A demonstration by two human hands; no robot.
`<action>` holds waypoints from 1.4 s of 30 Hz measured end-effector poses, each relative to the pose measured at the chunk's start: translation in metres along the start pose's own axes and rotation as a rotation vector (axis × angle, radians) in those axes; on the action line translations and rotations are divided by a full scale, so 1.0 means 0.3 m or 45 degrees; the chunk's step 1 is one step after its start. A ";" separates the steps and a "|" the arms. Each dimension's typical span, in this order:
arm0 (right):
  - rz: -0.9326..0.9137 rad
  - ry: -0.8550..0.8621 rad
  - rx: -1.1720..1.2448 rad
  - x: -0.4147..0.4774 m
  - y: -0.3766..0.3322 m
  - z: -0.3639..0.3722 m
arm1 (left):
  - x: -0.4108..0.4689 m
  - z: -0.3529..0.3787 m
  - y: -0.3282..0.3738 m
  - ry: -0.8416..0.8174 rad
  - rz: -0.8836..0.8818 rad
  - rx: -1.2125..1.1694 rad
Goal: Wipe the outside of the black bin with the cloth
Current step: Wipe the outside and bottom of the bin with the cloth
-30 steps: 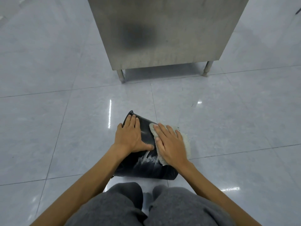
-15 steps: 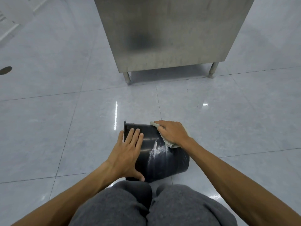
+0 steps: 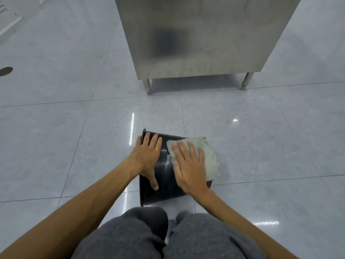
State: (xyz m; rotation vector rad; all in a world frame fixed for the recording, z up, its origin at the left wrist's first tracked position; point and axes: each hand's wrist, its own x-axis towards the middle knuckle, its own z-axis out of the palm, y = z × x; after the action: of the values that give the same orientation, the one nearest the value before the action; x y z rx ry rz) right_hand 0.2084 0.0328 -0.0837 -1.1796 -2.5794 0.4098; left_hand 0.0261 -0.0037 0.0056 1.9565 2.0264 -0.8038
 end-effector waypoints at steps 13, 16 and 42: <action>0.055 -0.126 -0.069 0.195 -0.014 -0.032 | -0.051 0.073 0.029 0.060 -0.021 -0.068; -0.076 -0.018 -0.026 -0.022 -0.034 0.010 | -0.029 0.044 0.008 0.054 -0.002 -0.083; 0.263 -0.102 -0.069 0.177 -0.020 -0.035 | -0.048 0.079 0.020 0.110 0.006 -0.068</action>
State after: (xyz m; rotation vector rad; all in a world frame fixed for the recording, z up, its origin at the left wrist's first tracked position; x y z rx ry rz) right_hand 0.1747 0.0711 -0.0650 -1.4844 -2.5588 0.4406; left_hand 0.0283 -0.0284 -0.0080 1.9985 2.0676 -0.6680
